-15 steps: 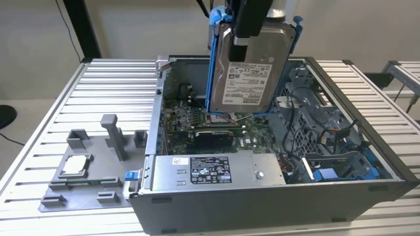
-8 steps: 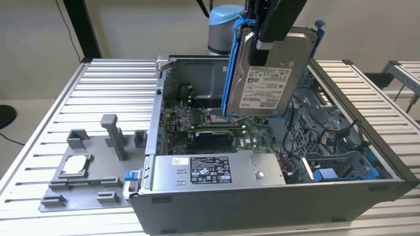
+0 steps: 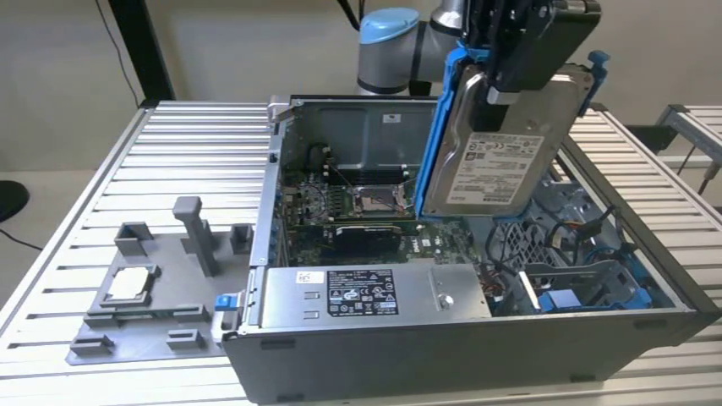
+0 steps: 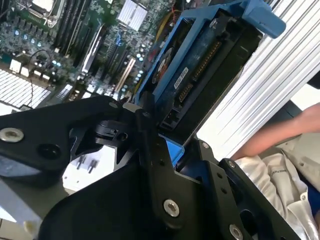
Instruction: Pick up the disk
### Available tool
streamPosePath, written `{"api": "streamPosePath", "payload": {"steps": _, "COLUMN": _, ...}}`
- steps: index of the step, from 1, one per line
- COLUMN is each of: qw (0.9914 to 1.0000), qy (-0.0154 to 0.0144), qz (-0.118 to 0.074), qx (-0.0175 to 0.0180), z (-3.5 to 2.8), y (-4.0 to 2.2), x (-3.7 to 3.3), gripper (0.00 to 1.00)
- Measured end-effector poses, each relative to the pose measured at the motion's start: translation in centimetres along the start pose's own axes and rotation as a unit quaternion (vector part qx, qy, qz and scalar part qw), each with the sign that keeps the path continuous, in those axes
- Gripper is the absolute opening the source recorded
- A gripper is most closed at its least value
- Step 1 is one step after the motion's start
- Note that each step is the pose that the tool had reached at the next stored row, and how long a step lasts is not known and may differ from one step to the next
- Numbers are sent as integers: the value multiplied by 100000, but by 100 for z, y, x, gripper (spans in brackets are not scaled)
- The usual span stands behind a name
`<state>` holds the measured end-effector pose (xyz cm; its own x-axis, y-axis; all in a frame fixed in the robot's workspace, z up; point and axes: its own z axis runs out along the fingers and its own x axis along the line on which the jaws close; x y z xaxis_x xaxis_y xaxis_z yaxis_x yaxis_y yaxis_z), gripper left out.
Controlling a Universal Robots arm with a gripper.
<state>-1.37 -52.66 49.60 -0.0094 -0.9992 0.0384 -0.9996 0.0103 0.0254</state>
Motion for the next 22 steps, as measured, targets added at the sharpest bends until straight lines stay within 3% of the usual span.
{"api": "streamPosePath", "payload": {"steps": 15, "qw": 100000, "qy": -46, "qz": 0, "qx": -3, "z": 70, "y": -419, "x": 388, "gripper": 0}}
{"api": "streamPosePath", "payload": {"steps": 17, "qw": 99999, "qy": -389, "qz": -13, "qx": -4, "z": 87, "y": -456, "x": 421, "gripper": 0}}
{"api": "streamPosePath", "payload": {"steps": 22, "qw": 99976, "qy": -2196, "qz": -57, "qx": -23, "z": 109, "y": -552, "x": 477, "gripper": 0}}
